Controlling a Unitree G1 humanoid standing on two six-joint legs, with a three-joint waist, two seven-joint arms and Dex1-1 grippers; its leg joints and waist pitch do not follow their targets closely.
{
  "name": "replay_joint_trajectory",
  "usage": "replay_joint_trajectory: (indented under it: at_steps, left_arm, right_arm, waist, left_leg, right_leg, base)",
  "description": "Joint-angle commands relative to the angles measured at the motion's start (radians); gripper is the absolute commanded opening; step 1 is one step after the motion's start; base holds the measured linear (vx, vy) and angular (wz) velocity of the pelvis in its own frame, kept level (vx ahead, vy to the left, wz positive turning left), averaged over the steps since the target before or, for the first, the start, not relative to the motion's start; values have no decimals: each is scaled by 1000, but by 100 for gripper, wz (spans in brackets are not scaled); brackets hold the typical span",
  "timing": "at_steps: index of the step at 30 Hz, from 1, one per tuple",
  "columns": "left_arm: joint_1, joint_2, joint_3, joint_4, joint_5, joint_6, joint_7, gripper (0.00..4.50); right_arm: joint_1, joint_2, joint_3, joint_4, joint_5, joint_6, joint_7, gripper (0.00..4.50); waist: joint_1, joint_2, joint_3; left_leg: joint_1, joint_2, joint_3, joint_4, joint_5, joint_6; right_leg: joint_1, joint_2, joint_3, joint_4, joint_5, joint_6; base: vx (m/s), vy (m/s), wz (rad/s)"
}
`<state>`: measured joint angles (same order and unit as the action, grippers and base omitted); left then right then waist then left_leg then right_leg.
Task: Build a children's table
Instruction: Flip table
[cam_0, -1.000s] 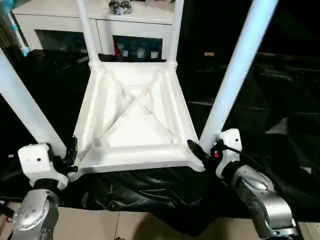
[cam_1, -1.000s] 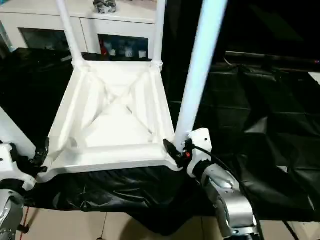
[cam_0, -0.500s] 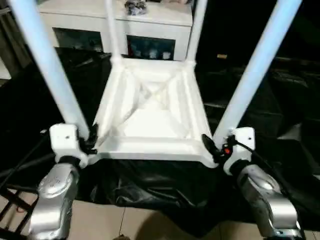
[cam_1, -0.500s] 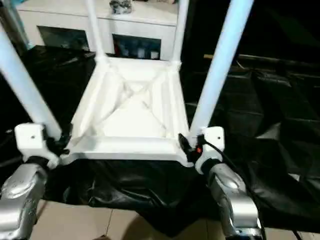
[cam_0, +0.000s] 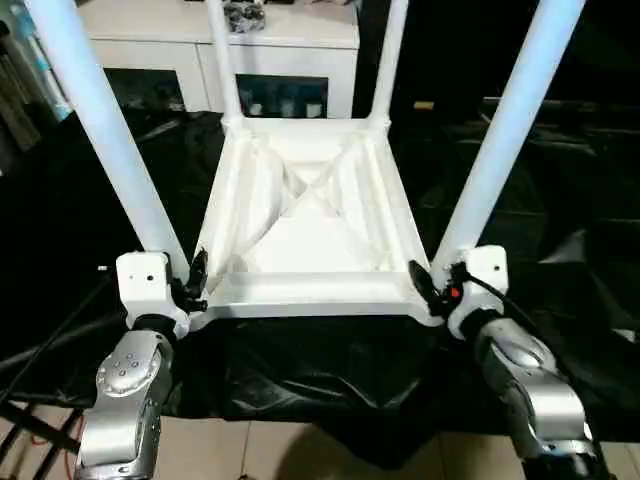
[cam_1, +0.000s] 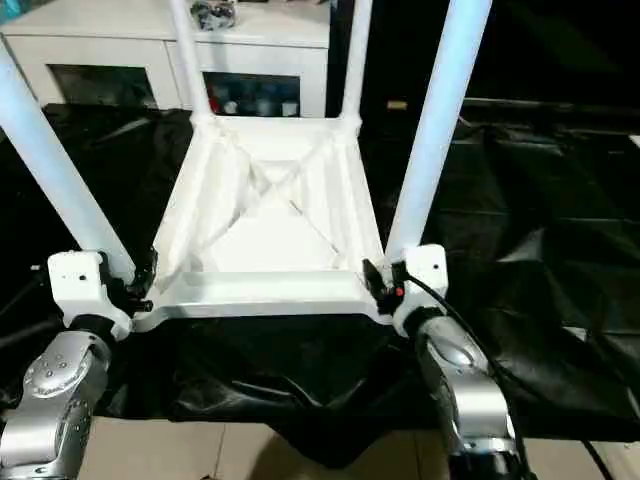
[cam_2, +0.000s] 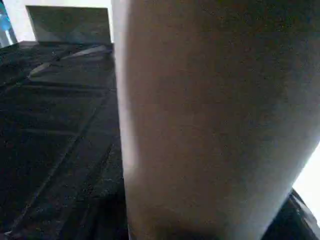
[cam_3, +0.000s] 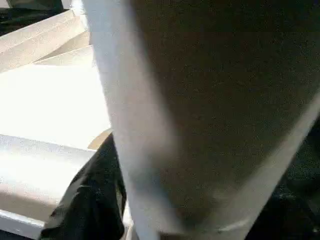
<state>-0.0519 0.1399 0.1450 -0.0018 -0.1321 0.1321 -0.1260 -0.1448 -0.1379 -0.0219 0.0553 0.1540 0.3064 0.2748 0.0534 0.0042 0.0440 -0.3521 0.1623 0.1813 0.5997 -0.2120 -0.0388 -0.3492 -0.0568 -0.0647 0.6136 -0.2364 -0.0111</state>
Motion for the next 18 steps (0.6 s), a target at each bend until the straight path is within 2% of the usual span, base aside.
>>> replay_joint_trajectory:
  at_steps: [1, 2, 4, 5, 6, 7, 8, 9, 10, 11, 13, 14, 15, 16, 17, 18]
  left_arm:
    - [-44, -18, -53, 58, -7, 36, -39, 206]
    - [-60, -19, -46, 70, -14, 37, -41, 206]
    - [-90, -23, -27, 111, -20, 37, -28, 206]
    - [-93, -27, -18, 113, -32, 43, -26, 206]
    - [-95, -31, -10, 113, -41, 48, -23, 206]
    - [-97, -30, -2, 120, -51, 50, -25, 206]
    - [-98, -28, 1, 128, -56, 47, -33, 206]
    - [-98, -26, 2, 136, -60, 44, -40, 206]
    - [-97, -26, 4, 138, -63, 45, -42, 206]
    - [-97, -21, 9, 137, -70, 50, -50, 206]
    - [-106, -15, 13, 158, -68, 40, -58, 206]
    - [-117, -12, 19, 181, -67, 26, -64, 206]
    - [-118, -10, 19, 192, -61, 20, -61, 206]
    - [-117, -7, 18, 205, -49, 14, -56, 206]
    - [-117, -15, 26, 206, -55, 11, -49, 206]
    - [-119, -18, 31, 208, -59, 12, -46, 206]
  right_arm:
    - [-59, 3, 19, -6, 6, 14, 14, 302]
    - [-62, 3, 16, -17, 10, 11, 16, 313]
    - [-71, 6, 4, -14, 11, -3, 13, 318]
    - [-47, 5, -10, -56, 26, -9, 15, 318]
    - [-33, 5, -21, -80, 39, -13, 14, 318]
    - [-10, 8, -36, -114, 56, -16, 10, 318]
    - [8, 8, -47, -139, 65, -21, 7, 318]
    - [30, 6, -57, -162, 73, -30, 7, 318]
    - [44, 5, -61, -176, 78, -34, 10, 318]
    - [76, -3, -64, -216, 82, -41, 18, 318]
    - [107, -17, -67, -239, 67, -53, 20, 318]
    - [121, -18, -76, -243, 71, -52, 23, 318]
    - [135, -21, -85, -247, 74, -46, 23, 318]
    - [165, -32, -107, -263, 90, -28, 34, 318]
    - [190, -47, -121, -282, 107, -21, 56, 318]
    - [198, -54, -127, -290, 114, -17, 65, 318]
  waist:
    - [1, 13, -37]
    - [-4, 4, -37]
    - [-2, -2, -37]
    - [4, 23, -39]
    - [5, 36, -38]
    - [4, 15, -42]
    - [7, 21, -47]
    - [9, 19, -48]
    - [10, 28, -48]
    - [14, 12, -50]
    - [13, 17, -50]
    - [15, 5, -50]
    - [13, 6, -44]
    - [11, -3, -42]
    - [16, 7, -39]
    - [15, 16, -38]
  left_leg:
    - [7, 78, -39, -89, -208, 2]
    - [8, 78, -37, -89, -218, -3]
    - [9, 75, -36, -88, -217, -10]
    - [7, 75, -39, -87, -203, -14]
    - [9, 76, -39, -87, -209, -19]
    - [6, 79, -39, -87, -193, -15]
    - [4, 76, -37, -80, -144, 1]
    - [0, 74, -35, -77, -117, 24]
    - [-1, 73, -36, -76, -110, 30]
    - [-6, 74, -35, -75, -89, 51]
    - [-8, 74, -35, -74, -83, 60]
    - [-6, 74, -33, -72, -83, 69]
    - [-6, 72, -32, -75, -115, 69]
    - [-7, 73, -31, -78, -134, 67]
    - [0, 76, -32, -81, -175, 54]
    - [-2, 79, -36, -87, -208, 39]
  right_leg:
    - [8, -97, 66, -84, -207, -148]
    - [7, -93, 66, -88, -204, -146]
    - [7, -94, 68, -86, -185, -147]
    - [10, -99, 68, -81, -165, -151]
    - [7, -97, 68, -84, -153, -148]
    - [15, -95, 67, -79, -101, -150]
    - [16, -96, 68, -72, -22, -160]
    - [18, -97, 68, -68, 14, -168]
    - [19, -97, 67, -67, 20, -170]
    - [24, -100, 66, -66, 24, -170]
    - [21, -99, 64, -67, 14, -168]
    - [18, -98, 64, -68, -9, -165]
    - [12, -98, 63, -76, -76, -163]
    - [12, -97, 63, -81, -117, -155]
    - [6, -98, 65, -88, -181, -141]
    - [8, -96, 64, -93, -215, -126]
  base:
    - [0, 0, 0]
    - [0, 0, 0]
    - [0, 0, 0]
    - [0, 0, 0]
    - [0, 0, 0]
    - [0, 0, 0]
    - [0, 0, 0]
    - [0, 0, 0]
    - [0, 0, 0]
    - [0, 0, 0]
    - [0, 0, 0]
    - [0, 0, 0]
    - [0, 0, 0]
    - [0, 0, 0]
    - [0, 0, 0]
    - [0, 0, 0]
